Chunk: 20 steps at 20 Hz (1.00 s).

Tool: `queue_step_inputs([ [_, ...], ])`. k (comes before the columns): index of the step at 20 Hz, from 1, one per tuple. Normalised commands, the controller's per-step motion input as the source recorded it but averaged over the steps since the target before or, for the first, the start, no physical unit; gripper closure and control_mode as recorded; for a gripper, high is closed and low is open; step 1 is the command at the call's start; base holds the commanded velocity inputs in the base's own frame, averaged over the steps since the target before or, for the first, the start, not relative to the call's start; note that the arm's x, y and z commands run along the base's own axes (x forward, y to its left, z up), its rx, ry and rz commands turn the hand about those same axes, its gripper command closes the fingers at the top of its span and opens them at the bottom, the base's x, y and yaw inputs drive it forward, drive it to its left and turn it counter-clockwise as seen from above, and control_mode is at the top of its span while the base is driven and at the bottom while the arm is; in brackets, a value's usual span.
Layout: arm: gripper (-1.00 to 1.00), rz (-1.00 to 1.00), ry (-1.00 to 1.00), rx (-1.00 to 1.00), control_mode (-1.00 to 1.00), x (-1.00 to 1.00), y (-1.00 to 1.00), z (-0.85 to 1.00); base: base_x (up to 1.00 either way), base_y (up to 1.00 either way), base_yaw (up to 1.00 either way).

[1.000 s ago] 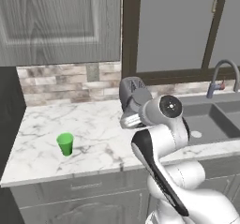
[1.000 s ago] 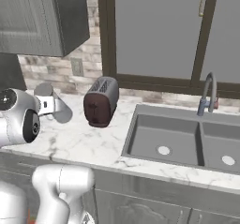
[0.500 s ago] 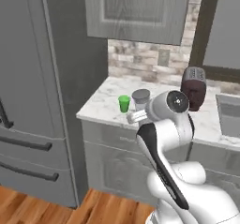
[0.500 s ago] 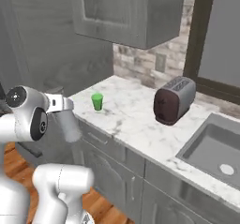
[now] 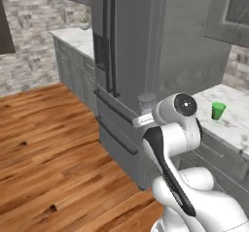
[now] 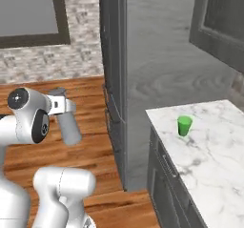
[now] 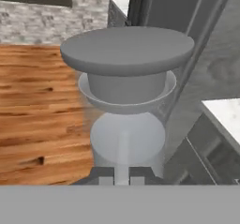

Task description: Place the pitcher and cup on the dining counter for serving.

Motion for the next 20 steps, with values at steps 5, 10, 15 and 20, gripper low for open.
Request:
queue_step_inputs([
  [5,1.00,0.00,0.00,0.00,1.00,0.00,0.00,0.00,0.00,0.00,1.00],
  [10,1.00,0.00,0.00,0.00,1.00,0.00,0.00,0.00,0.00,0.00,1.00],
  [15,1.00,0.00,0.00,0.00,1.00,0.00,0.00,0.00,0.19,0.00,0.91],
  [20,1.00,0.00,0.00,0.00,1.00,0.00,0.00,0.00,0.55,0.12,0.77],
])
